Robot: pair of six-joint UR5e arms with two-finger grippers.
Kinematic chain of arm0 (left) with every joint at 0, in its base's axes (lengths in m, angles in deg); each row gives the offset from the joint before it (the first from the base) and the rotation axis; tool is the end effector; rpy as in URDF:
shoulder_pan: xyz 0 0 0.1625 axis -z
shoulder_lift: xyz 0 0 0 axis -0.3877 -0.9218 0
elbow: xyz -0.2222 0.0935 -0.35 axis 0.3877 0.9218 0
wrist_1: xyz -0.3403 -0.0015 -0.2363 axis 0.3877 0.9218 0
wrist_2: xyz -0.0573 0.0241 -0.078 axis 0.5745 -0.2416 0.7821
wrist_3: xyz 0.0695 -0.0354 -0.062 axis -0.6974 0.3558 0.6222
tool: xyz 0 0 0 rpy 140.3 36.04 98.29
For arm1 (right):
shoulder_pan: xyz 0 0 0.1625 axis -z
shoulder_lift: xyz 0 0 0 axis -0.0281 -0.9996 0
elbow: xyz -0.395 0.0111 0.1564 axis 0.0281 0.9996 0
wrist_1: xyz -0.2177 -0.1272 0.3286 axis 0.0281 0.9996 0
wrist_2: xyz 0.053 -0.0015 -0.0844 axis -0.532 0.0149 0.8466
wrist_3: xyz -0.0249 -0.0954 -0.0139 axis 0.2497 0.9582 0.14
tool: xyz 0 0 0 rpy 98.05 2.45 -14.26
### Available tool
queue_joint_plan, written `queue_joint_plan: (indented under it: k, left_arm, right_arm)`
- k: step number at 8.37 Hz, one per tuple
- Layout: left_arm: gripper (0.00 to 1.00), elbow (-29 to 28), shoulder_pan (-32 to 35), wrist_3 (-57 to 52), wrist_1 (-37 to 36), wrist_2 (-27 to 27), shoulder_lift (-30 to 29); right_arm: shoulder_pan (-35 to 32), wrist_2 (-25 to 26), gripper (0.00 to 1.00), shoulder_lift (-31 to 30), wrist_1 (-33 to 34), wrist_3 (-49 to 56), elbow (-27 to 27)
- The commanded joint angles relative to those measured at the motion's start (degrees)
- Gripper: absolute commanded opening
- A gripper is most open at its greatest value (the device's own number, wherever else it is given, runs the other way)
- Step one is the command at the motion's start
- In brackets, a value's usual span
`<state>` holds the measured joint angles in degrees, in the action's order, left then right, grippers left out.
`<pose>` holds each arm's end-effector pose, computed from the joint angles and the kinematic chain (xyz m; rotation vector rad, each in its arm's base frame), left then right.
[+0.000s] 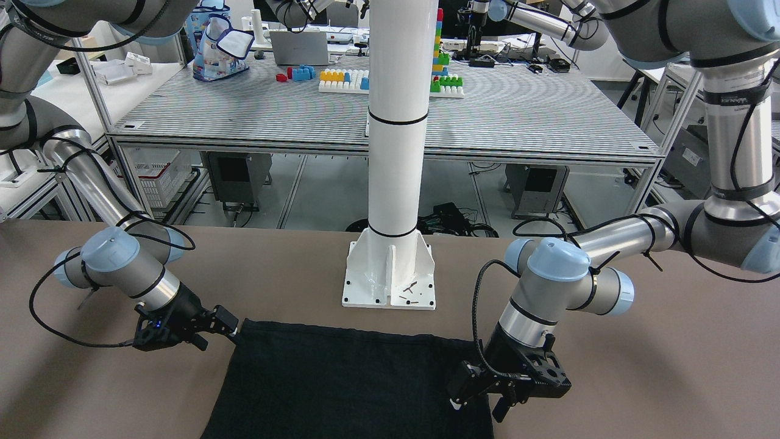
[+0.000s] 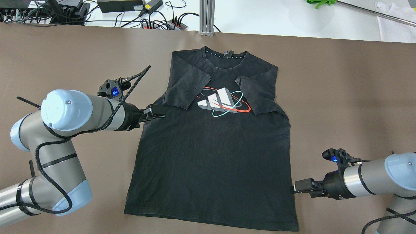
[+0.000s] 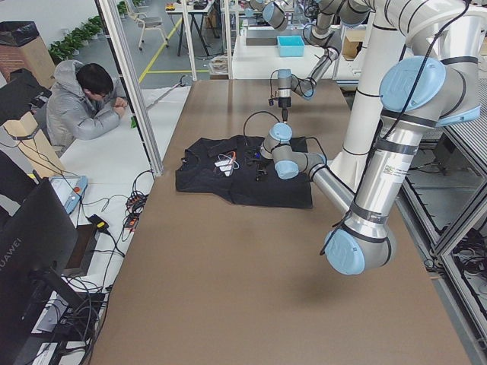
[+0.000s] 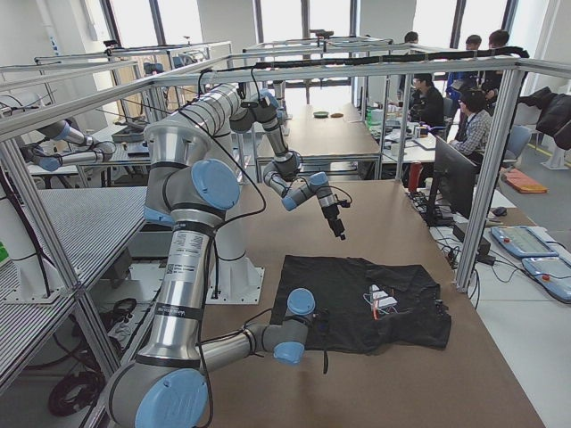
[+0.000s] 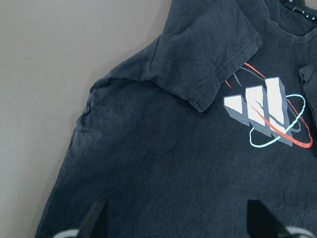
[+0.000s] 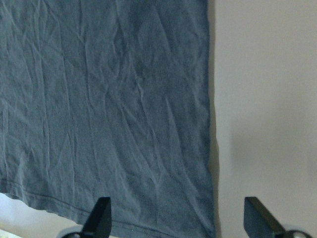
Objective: Fold clothes
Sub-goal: 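Move both grippers down to the shirt's hem corners nearest the robot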
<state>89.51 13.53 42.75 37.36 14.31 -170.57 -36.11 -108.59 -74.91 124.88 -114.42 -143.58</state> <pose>0.4133 -0.4458 0.2282 0.2095 1.1515 -0.4326 -0.3284 -0.3201 0.4477 -0.0690 -1.2235 0.0437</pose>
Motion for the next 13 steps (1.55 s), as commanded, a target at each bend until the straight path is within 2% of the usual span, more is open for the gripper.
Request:
queue_joint_plan:
  k: [1,5,6,10,11,12,13]
  left_arm:
    - [1.0,0.3,-1.1,0.0,-0.4,-0.5,0.1]
    - [1.0,0.2,-2.2,0.0,-0.4,-2.4,0.2]
    - [1.0,0.2,-2.2,-0.1,-0.4,-2.3,0.3]
    - [1.0,0.2,-2.3,-0.4,-0.4,-1.9,0.2]
    - [1.0,0.2,-2.2,-0.4,-0.4,-2.0,0.3]
    - [1.0,0.2,-2.2,-0.4,-0.4,-2.1,0.3]
    - [1.0,0.1,-2.2,-0.4,-0.4,-2.1,0.3]
  right_arm:
    - [5.1,1.5,0.94,-0.9,-0.6,-0.3,0.1]
    - [10.1,3.3,0.94,-0.9,-0.5,-0.5,0.8]
    - [11.4,5.5,0.94,-0.7,-0.4,-0.5,1.2]
    - [11.7,5.7,0.91,-0.4,-0.4,-0.5,2.1]
    - [11.7,5.7,0.68,-0.4,-0.5,-0.5,2.0]
    - [11.7,5.8,0.32,-0.4,-0.6,-0.5,2.0]
    - [11.9,5.9,0.07,-0.4,-0.6,-0.5,2.0]
